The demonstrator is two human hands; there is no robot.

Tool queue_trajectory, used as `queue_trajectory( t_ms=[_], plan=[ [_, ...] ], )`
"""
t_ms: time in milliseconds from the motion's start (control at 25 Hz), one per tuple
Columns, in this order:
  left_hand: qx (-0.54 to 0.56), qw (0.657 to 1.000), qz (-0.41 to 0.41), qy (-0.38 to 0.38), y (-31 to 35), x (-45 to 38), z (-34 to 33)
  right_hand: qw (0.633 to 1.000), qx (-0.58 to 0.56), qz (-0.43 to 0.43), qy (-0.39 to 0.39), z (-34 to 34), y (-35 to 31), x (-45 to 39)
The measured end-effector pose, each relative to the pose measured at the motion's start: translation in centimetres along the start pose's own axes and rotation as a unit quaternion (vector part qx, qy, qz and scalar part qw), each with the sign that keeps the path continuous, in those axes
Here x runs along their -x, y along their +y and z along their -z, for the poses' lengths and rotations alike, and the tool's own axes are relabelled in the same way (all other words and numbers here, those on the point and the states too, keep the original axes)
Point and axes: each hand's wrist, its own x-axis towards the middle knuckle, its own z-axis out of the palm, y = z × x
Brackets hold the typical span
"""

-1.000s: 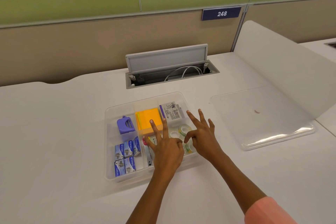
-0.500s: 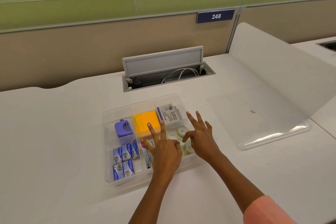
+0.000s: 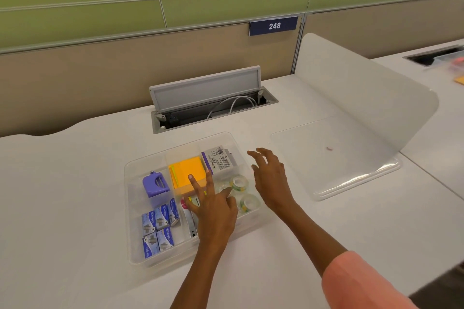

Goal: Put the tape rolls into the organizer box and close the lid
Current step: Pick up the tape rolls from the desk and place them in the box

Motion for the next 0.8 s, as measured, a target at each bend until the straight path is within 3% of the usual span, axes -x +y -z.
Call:
queue_trajectory(
  t_ms=[80, 280, 680, 800],
  plan=[
    [0.003, 1.000, -0.005, 0.008, -0.1, 0.0, 0.1, 0.997, 0.039, -0.062, 0.023, 0.6, 1.9, -0.5],
    [0.016, 0.999, -0.012, 0.027, -0.2, 0.1, 0.0, 0.957, 0.198, -0.201, -0.071, 0.4, 6.4, 1.1],
    [0.136, 0.988, -0.003, 0.078, -0.2, 0.4, 0.7, 0.960, 0.231, -0.135, -0.085, 1.4, 6.6, 1.3],
    [0.213, 0.972, 0.028, 0.093, -0.5, 0.1, 1.3, 0.964, 0.232, -0.116, -0.051, 1.8, 5.3, 0.8]
  ],
)
